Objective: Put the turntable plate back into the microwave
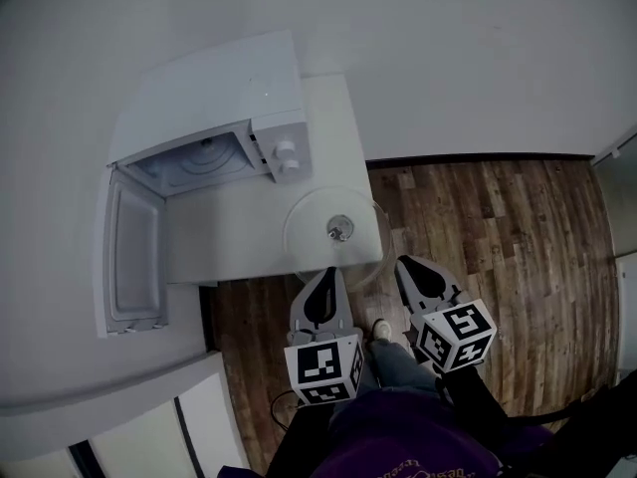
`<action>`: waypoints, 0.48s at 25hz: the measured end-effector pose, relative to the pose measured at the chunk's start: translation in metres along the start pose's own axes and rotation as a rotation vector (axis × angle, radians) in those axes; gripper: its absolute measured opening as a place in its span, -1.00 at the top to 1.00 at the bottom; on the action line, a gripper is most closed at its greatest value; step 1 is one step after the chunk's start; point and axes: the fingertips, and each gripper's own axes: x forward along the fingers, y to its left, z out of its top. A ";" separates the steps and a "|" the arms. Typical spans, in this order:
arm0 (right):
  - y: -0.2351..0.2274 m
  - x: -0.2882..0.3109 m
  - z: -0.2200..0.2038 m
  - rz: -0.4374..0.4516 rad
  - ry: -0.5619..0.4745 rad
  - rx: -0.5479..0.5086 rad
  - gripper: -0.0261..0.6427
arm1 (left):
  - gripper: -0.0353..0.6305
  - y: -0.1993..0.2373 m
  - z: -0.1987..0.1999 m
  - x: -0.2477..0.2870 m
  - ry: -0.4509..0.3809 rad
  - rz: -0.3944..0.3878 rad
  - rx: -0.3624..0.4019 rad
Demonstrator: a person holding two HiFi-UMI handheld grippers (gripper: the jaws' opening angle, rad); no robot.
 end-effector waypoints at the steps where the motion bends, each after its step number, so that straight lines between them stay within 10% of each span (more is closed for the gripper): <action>1: -0.002 -0.002 -0.004 0.000 0.007 0.008 0.89 | 0.88 -0.004 -0.002 0.000 -0.002 -0.011 -0.004; 12: -0.012 0.003 -0.032 0.047 0.079 0.038 0.89 | 0.88 -0.014 -0.027 0.005 0.007 -0.015 -0.104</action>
